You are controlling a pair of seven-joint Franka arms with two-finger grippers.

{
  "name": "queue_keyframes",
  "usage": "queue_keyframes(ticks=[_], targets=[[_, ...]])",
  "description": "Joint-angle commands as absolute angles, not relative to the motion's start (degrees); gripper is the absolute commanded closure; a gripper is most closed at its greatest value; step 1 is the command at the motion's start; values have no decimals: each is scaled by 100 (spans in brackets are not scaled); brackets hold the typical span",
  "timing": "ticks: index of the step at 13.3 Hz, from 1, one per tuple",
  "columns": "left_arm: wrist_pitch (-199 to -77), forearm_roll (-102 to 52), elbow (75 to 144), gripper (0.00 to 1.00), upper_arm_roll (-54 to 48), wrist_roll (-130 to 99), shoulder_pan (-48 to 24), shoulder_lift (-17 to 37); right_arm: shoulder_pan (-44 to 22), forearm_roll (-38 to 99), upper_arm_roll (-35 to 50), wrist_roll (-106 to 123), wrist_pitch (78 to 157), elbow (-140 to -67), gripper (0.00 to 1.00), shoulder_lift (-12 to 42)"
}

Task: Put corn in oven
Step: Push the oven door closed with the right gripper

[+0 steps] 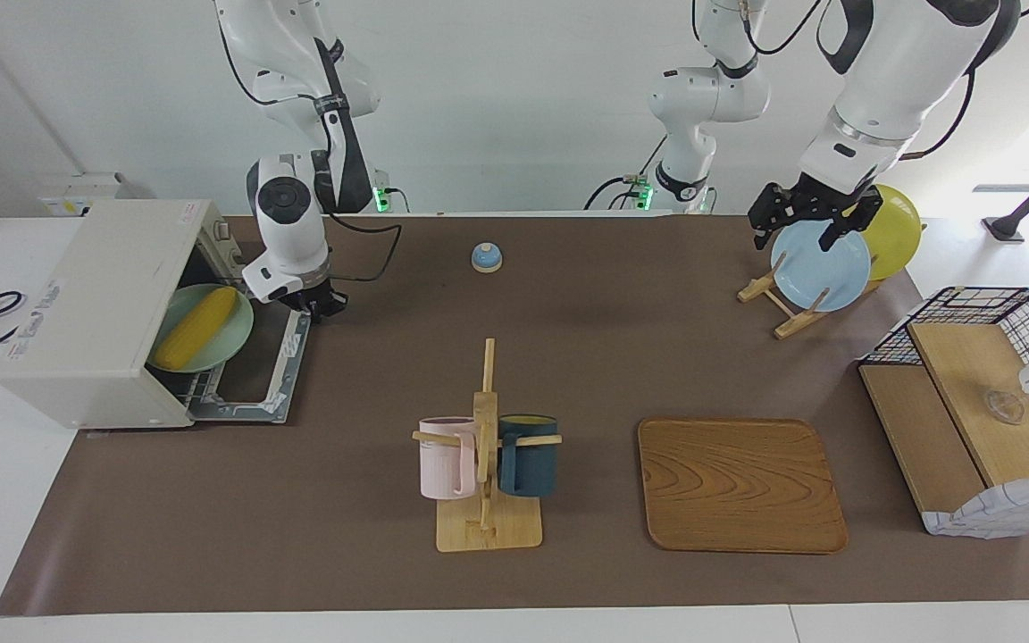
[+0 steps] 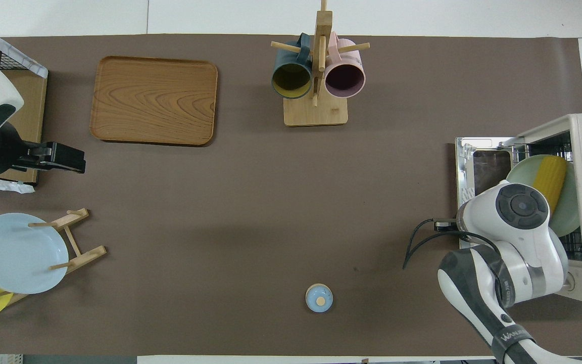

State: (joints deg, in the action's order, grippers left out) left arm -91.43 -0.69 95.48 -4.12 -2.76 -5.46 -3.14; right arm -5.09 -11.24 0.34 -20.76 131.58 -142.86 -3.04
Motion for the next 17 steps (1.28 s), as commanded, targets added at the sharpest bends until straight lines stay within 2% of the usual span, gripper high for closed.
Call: queue_keyframes(ticks=[1, 6, 12, 17], targets=[[-9132, 26, 9562, 0, -448, -229, -483, -351, -457, -1134, 70, -1969, 13280, -14502, 100, -527], [-9132, 26, 9562, 0, -448, -229, -483, -352, -405, -2029, 53, -2030, 13131, -14397, 100, -501], [-9132, 26, 9562, 0, -448, -229, -483, -352, -299, -2180, 70, -1934, 12104, -13387, 100, -290], [-9132, 26, 9562, 0, -448, -229, -483, -352, -264, -2171, 35, -1477, 11602, -12903, 100, -281]])
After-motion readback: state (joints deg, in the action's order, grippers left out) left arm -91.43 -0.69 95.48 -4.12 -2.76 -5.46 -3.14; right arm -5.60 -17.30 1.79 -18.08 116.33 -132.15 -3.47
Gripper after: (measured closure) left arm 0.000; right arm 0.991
